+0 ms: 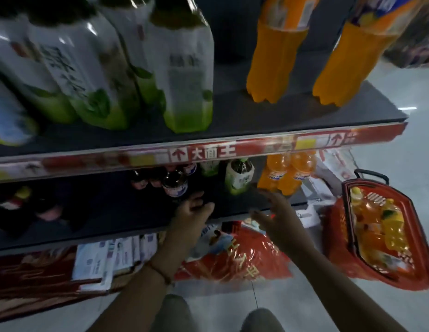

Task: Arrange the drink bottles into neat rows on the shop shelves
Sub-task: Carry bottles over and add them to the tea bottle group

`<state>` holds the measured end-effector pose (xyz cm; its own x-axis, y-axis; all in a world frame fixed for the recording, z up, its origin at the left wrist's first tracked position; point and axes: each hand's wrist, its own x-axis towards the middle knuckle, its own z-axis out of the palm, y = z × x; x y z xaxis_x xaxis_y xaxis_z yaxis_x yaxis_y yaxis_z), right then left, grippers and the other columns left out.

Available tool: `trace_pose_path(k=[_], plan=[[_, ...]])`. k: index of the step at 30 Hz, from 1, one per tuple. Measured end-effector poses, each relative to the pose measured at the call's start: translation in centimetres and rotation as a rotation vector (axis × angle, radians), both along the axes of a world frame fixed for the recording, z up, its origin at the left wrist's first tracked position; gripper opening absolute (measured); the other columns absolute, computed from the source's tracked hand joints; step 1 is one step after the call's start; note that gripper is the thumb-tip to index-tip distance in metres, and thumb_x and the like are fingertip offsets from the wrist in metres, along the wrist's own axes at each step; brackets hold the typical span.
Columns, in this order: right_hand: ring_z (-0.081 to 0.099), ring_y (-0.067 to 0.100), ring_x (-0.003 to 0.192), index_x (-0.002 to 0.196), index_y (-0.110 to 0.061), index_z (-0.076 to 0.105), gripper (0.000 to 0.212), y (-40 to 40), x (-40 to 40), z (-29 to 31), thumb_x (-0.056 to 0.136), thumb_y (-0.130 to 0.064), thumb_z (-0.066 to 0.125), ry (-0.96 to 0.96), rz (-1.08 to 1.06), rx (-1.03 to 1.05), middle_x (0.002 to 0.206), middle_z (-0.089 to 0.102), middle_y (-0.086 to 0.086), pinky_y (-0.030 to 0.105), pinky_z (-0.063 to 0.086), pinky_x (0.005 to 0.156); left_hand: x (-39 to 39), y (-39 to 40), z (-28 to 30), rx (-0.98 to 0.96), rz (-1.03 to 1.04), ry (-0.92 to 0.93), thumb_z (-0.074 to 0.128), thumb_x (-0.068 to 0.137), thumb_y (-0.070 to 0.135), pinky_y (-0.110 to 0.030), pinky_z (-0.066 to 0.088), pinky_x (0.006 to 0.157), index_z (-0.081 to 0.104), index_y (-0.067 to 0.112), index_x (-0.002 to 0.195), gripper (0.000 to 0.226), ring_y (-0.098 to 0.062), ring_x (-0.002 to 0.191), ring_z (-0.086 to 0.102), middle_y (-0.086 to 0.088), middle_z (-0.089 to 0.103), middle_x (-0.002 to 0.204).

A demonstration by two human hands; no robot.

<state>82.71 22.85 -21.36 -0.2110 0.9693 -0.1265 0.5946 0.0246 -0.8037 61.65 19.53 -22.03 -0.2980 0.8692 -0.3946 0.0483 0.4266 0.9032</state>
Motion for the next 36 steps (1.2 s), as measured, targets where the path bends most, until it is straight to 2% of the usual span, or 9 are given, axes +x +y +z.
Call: trace_pose_path(k=[3, 7, 13, 15, 18, 24, 28, 30, 36], plan=[[0.062, -0.006, 0.092, 0.117, -0.021, 0.054, 0.034, 5.8, -0.3, -5.1, 0.087, -0.018, 0.070, 0.139, -0.042, 0.020, 0.101, 0.063, -0.011, 0.012, 0.050, 0.072, 2.9, 6.1, -6.5, 0.070, 0.030, 0.021, 0.071, 0.090, 0.019, -0.029, 0.042, 0.087, 0.048, 0.015, 0.139, 0.055, -0.018, 0.116, 0.052, -0.011, 0.051, 0.139], [0.057, -0.003, 0.070, 0.101, -0.025, 0.051, 0.018, 12.2, -1.5, -9.3, 0.091, -0.017, 0.065, 0.153, -0.011, 0.164, 0.082, 0.055, -0.022, 0.016, 0.044, 0.057, 4.3, 13.9, -15.6, 0.358, -0.093, 0.036, 0.084, 0.070, 0.045, -0.052, 0.047, 0.103, 0.047, 0.021, 0.141, 0.084, -0.022, 0.126, 0.057, -0.004, 0.059, 0.137], [0.063, 0.010, 0.091, 0.109, -0.026, 0.063, 0.029, 17.4, -2.7, -14.3, 0.094, -0.048, 0.051, 0.194, -0.031, 0.152, 0.099, 0.068, -0.008, 0.031, 0.052, 0.081, 5.3, 19.4, -20.5, 0.593, -0.189, 0.171, 0.089, 0.061, 0.038, -0.045, 0.047, 0.105, 0.037, 0.026, 0.141, 0.096, -0.013, 0.126, 0.054, 0.006, 0.056, 0.136], [0.065, 0.005, 0.085, 0.094, -0.027, 0.066, 0.023, 18.2, -3.1, -15.9, 0.095, -0.046, 0.052, 0.321, -0.014, 0.151, 0.091, 0.070, -0.010, 0.023, 0.051, 0.073, 4.9, 18.9, -21.4, 0.651, -0.126, 0.206, 0.091, 0.063, 0.038, -0.042, 0.051, 0.101, 0.038, 0.032, 0.134, 0.089, -0.009, 0.120, 0.056, 0.009, 0.056, 0.131], [0.069, 0.011, 0.093, 0.096, -0.023, 0.071, 0.035, 18.8, -4.4, -16.1, 0.093, -0.052, 0.053, 0.417, 0.065, 0.042, 0.096, 0.074, -0.004, 0.030, 0.053, 0.086, 4.3, 15.7, -21.9, 0.708, 0.060, 0.298, 0.085, 0.062, 0.047, -0.037, 0.054, 0.096, 0.043, 0.037, 0.128, 0.079, -0.007, 0.114, 0.057, 0.011, 0.053, 0.126], [0.057, 0.023, 0.114, 0.128, -0.009, 0.057, 0.044, 20.7, -10.4, -13.4, 0.092, -0.033, 0.061, 0.257, 0.189, 0.176, 0.131, 0.060, 0.011, 0.038, 0.045, 0.100, 1.7, 8.8, -22.9, 0.700, 0.267, 0.359, 0.087, 0.066, 0.029, -0.031, 0.055, 0.089, 0.037, 0.068, 0.110, 0.077, 0.002, 0.107, 0.056, 0.015, 0.051, 0.122], [0.038, 0.029, 0.137, 0.154, -0.015, 0.014, 0.103, 24.4, -14.6, -14.9, 0.076, -0.039, 0.076, 0.053, 0.226, 0.191, 0.153, 0.036, 0.009, 0.043, 0.038, 0.109, 0.2, 7.8, -23.7, 0.728, 0.298, 0.437, 0.088, 0.067, 0.024, -0.031, 0.052, 0.095, 0.030, 0.070, 0.115, 0.088, 0.000, 0.116, 0.055, 0.020, 0.052, 0.127], [0.037, 0.034, 0.137, 0.153, -0.017, 0.016, 0.113, 25.5, -15.8, -16.5, 0.066, -0.043, 0.082, -0.028, 0.180, 0.217, 0.152, 0.035, 0.011, 0.047, 0.039, 0.108, -0.2, 7.2, -23.5, 0.748, 0.275, 0.442, 0.088, 0.067, 0.025, -0.026, 0.051, 0.094, 0.028, 0.071, 0.117, 0.091, 0.004, 0.116, 0.054, 0.029, 0.051, 0.125], [0.045, 0.026, 0.117, 0.125, -0.013, 0.040, 0.087, 22.9, -14.4, -18.4, 0.060, -0.052, 0.083, -0.159, 0.132, 0.394, 0.127, 0.040, 0.007, 0.043, 0.046, 0.094, -1.0, 5.6, -22.6, 0.752, 0.218, 0.421, 0.087, 0.067, 0.029, -0.013, 0.050, 0.082, 0.031, 0.074, 0.109, 0.083, 0.012, 0.104, 0.057, 0.040, 0.054, 0.113]])
